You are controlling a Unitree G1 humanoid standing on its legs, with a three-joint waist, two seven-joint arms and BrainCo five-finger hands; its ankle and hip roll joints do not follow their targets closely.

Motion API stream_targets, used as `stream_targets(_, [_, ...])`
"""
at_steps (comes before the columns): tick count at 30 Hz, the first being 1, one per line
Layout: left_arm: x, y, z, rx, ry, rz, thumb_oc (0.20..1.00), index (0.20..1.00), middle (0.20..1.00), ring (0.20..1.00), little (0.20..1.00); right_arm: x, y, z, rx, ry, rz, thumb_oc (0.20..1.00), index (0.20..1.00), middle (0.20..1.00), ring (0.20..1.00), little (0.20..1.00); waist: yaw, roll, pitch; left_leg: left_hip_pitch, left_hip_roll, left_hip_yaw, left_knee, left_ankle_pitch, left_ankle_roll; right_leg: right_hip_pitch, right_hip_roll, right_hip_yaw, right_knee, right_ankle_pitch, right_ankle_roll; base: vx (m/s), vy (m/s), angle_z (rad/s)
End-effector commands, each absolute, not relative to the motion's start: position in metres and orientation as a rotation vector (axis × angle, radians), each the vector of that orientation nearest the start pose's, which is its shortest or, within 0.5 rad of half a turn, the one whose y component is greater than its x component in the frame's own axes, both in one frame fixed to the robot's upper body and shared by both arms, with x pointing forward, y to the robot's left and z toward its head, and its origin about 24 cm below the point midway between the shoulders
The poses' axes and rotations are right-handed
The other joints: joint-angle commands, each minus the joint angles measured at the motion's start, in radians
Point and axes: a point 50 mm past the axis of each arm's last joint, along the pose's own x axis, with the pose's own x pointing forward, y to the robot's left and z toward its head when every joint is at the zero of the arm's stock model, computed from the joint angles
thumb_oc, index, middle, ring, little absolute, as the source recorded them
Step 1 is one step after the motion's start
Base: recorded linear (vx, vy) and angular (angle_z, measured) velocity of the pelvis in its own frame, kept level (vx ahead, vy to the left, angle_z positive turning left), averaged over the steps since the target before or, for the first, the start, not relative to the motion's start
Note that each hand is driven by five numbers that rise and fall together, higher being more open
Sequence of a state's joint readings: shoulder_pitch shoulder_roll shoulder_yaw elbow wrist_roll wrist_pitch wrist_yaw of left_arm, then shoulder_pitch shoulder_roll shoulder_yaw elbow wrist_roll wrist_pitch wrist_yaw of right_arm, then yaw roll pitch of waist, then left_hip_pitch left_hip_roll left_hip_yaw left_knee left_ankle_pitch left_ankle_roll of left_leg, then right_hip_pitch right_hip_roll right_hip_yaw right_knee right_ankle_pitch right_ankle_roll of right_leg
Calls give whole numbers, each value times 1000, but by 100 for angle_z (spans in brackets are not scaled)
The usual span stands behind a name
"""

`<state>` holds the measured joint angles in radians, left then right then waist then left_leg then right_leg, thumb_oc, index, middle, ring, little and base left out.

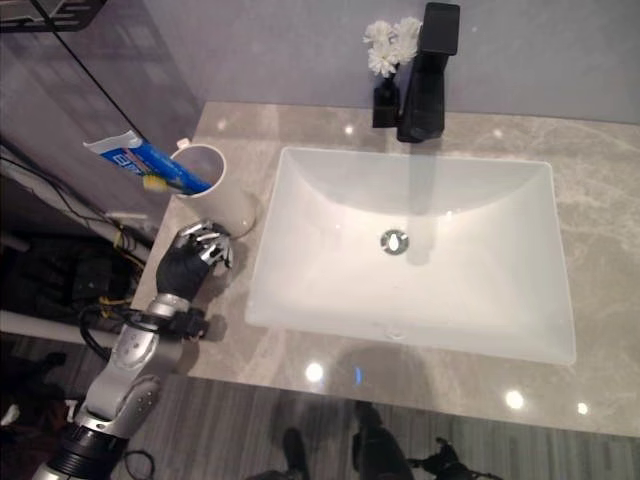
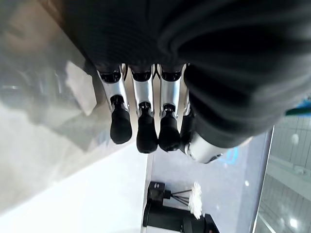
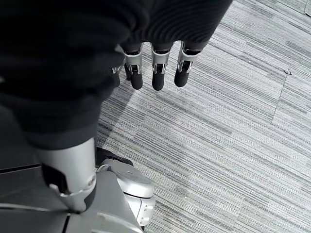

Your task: Put brush and paste in cup on sink, flatten towel.

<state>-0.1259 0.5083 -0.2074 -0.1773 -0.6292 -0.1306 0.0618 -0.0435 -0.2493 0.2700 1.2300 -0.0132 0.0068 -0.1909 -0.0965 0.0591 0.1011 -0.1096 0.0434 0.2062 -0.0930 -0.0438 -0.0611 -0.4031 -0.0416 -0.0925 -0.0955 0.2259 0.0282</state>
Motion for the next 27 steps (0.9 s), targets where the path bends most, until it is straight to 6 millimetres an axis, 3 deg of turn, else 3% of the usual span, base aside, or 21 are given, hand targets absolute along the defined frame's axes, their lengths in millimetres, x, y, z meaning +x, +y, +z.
stream_targets(1, [268, 171, 147, -122, -368, -291, 200, 200, 200, 200, 200, 128, -227, -152, -516, 1117, -50, 1000, 1000, 1000, 1000, 1000, -28, -6, 72, 46, 7, -15, 6, 43, -26, 120, -10, -18, 8, -120, 78, 0, 0, 0])
stream_targets(27, [290, 195, 146, -97, -367, -108, 200, 200, 200, 200, 200, 120, -229, -154, -519, 1132, -55, 1000, 1000, 1000, 1000, 1000, -35, -9, 66, 49, 18, -13, 6, 50, -35, 117, 3, -24, 10, -131, 73, 2, -1, 0])
